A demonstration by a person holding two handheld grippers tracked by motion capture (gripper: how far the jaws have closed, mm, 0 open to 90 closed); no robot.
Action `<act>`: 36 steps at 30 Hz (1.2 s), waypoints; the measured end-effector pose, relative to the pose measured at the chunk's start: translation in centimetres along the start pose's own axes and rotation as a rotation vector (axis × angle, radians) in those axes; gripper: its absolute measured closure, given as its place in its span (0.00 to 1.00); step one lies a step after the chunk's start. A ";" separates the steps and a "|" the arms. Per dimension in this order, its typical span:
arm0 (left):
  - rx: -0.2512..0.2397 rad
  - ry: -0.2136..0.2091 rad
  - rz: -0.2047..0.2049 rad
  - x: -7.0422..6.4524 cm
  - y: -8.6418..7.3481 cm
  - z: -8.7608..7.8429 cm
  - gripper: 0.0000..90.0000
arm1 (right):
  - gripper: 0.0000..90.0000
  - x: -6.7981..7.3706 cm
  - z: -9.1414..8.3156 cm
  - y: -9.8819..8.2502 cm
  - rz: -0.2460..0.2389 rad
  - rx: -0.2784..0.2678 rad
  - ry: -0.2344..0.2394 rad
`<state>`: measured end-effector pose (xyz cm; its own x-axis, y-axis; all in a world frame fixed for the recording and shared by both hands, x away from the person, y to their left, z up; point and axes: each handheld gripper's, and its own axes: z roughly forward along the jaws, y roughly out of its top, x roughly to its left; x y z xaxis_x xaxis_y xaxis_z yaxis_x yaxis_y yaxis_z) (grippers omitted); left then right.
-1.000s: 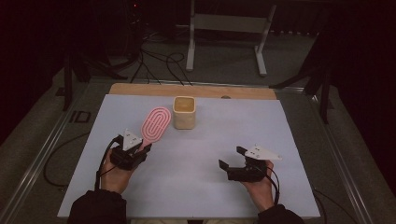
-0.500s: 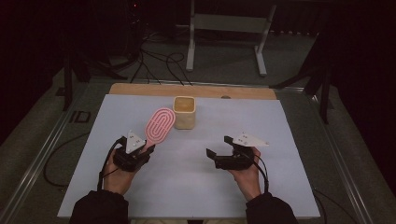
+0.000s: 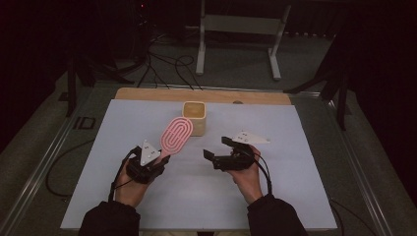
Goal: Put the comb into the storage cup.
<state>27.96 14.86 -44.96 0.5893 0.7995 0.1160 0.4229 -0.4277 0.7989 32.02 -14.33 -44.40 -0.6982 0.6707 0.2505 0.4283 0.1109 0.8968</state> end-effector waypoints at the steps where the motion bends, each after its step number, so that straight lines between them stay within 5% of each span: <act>1: -0.002 -0.001 0.001 -0.1 0.0 0.0 0.78 | 0.10 0.1 0.2 0.1 0.003 -0.001 0.003; 36: -0.064 -0.042 0.057 -2.5 0.4 0.4 0.78 | 0.10 1.6 3.4 2.5 0.069 -0.009 0.106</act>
<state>26.96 12.56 -45.18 0.6404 0.7555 0.1383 0.3438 -0.4430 0.8280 33.94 -10.48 -43.05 -0.7244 0.5951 0.3481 0.4724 0.0607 0.8793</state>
